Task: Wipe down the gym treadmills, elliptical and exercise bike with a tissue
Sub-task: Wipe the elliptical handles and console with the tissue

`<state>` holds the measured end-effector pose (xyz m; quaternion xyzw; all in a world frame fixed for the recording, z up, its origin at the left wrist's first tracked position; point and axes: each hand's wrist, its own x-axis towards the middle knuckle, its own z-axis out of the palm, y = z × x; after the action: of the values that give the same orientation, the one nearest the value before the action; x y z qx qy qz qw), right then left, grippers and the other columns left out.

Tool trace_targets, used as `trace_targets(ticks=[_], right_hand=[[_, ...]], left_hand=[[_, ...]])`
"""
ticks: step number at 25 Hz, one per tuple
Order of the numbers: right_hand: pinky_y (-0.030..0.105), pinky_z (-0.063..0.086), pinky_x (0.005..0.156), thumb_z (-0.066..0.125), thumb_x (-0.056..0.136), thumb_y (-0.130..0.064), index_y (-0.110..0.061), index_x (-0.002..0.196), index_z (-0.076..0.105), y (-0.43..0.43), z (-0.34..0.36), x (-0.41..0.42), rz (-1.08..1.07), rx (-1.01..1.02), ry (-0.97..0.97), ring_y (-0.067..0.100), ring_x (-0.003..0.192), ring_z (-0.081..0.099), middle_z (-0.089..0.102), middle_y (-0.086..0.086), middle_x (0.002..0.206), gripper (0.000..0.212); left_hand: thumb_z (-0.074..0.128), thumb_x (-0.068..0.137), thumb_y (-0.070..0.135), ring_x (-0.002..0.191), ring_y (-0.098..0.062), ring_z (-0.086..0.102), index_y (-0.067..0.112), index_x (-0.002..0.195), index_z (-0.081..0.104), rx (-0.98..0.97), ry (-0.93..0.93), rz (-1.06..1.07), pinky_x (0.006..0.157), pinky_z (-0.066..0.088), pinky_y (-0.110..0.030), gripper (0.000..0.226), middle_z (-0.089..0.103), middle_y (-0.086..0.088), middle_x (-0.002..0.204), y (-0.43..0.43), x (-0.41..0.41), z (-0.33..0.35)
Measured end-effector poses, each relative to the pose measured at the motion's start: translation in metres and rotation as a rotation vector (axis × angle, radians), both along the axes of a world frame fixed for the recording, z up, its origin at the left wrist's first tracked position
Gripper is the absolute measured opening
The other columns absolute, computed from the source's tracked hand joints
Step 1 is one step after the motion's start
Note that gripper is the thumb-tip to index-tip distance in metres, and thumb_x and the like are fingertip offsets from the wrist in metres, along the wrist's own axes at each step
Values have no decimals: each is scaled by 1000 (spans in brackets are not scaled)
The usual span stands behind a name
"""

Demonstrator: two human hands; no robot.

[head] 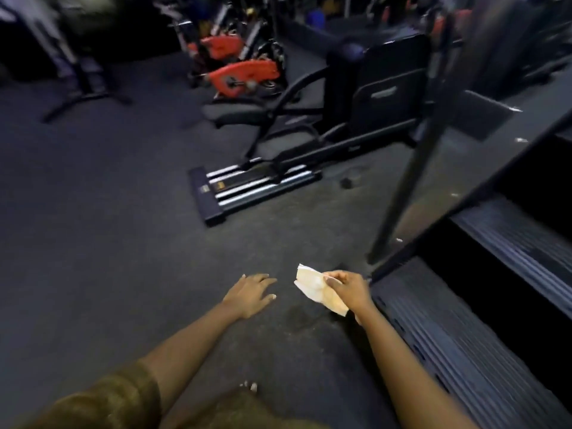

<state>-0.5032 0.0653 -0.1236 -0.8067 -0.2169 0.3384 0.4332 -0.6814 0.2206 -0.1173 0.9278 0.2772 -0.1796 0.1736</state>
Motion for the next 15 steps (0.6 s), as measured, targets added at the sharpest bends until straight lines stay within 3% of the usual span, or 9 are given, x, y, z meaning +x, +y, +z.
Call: trace_targets(ticks=[6, 9, 15], right_hand=[[5, 39, 54, 61, 87, -12, -15, 96, 73, 181, 2, -77, 251, 7, 26, 8, 83, 59, 68, -3, 91, 15], [19, 46, 62, 61, 88, -11, -15, 95, 71, 262, 9, -104, 210, 39, 77, 12, 83, 61, 70, 3, 98, 13], [25, 47, 60, 63, 87, -11, -18, 106, 62, 337, 37, -70, -31, 38, 88, 17, 83, 62, 67, 4, 92, 20]], left_hand=[[36, 101, 39, 142, -20, 26, 21, 150, 27, -48, 33, 292, 117, 11, -41, 52, 25, -3, 156, 125, -109, -7], [38, 101, 38, 141, -21, 27, 21, 149, 28, -53, -31, 354, 117, 12, -40, 52, 26, -3, 155, 207, -136, -2], [41, 101, 35, 140, -21, 30, 21, 148, 31, -159, -206, 195, 116, 20, -42, 50, 30, -4, 153, 327, -83, 13]])
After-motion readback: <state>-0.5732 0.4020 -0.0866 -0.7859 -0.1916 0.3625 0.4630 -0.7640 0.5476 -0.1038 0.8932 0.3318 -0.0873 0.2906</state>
